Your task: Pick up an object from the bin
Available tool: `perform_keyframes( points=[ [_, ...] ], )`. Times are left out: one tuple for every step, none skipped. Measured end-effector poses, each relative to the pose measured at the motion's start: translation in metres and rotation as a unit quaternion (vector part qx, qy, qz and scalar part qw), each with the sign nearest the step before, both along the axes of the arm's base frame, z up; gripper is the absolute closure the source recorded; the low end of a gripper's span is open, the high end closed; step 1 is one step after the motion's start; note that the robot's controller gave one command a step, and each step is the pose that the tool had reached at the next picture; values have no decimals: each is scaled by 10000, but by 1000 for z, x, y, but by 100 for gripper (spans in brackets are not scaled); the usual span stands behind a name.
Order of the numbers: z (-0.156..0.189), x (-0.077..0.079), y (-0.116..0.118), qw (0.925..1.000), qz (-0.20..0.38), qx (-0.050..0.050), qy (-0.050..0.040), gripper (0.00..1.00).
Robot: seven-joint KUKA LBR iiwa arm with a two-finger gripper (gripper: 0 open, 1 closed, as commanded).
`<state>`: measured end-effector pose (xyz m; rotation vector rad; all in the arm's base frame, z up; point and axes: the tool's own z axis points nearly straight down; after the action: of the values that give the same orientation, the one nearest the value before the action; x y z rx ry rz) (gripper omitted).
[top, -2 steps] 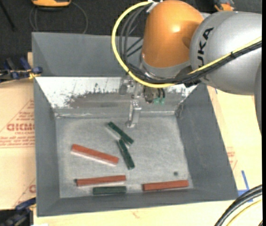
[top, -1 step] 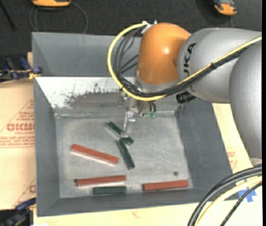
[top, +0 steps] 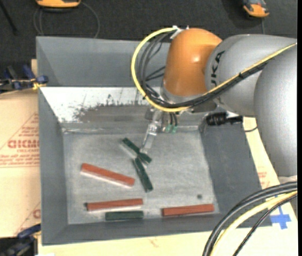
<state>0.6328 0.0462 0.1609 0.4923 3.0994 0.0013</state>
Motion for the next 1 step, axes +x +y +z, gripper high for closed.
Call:
perform_keyframes(
  points=[
    [0,-26,86,9979,-650,4,5,0]
  ],
)
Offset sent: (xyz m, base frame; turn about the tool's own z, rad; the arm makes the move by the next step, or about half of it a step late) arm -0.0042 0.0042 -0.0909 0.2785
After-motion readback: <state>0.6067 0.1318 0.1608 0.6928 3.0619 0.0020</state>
